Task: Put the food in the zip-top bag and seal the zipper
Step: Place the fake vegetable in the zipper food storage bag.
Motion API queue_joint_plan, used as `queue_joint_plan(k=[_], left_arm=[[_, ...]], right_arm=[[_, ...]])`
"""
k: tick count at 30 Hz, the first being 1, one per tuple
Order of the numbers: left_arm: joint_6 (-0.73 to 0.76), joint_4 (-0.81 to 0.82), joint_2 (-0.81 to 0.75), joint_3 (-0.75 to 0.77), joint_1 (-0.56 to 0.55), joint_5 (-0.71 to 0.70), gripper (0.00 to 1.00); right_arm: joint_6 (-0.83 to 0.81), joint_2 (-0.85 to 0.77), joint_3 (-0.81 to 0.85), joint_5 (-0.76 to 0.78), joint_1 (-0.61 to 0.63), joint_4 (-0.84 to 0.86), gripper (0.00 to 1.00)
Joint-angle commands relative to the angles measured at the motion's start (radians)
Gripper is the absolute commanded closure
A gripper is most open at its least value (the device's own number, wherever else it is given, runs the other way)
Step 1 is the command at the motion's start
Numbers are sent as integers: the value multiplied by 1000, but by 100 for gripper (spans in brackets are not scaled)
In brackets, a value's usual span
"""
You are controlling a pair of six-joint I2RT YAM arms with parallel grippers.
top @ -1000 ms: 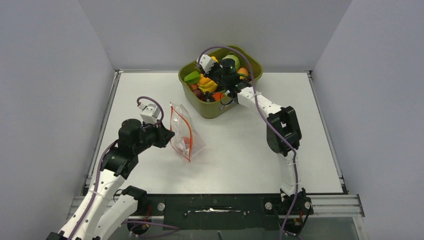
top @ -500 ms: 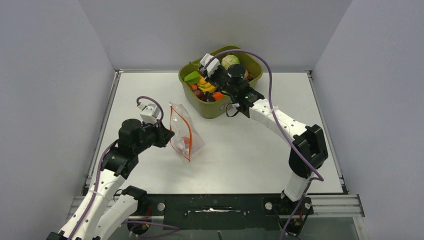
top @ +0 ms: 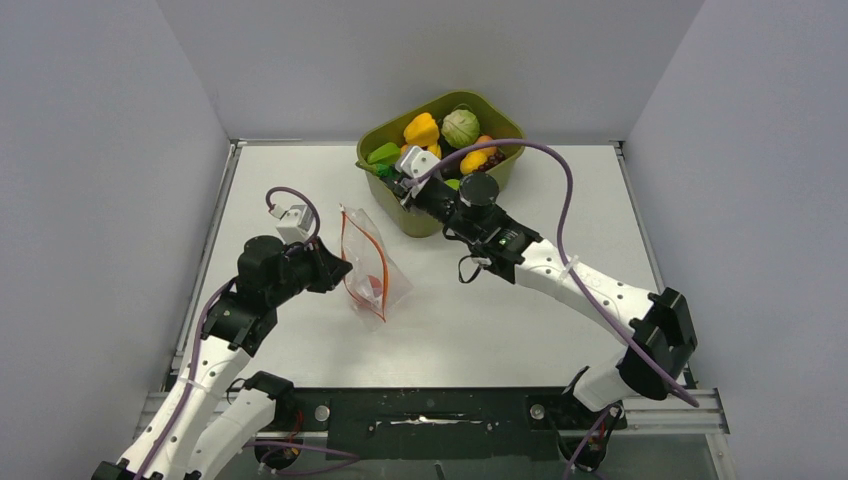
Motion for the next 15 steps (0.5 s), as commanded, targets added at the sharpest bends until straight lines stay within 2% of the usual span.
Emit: queue_joint_plan(k=[1,9,15], left_arm=[[-118,94,15,69,-1,24,100],[-195,118,54,88,-1,67,100],[-228,169,67,77,-1,95,100]], right_arm=[[149,-113,-74,-14,35,223,83],[279,-222,-170,-95,92,380,83],[403,-229,-219,-110,128,521,82]])
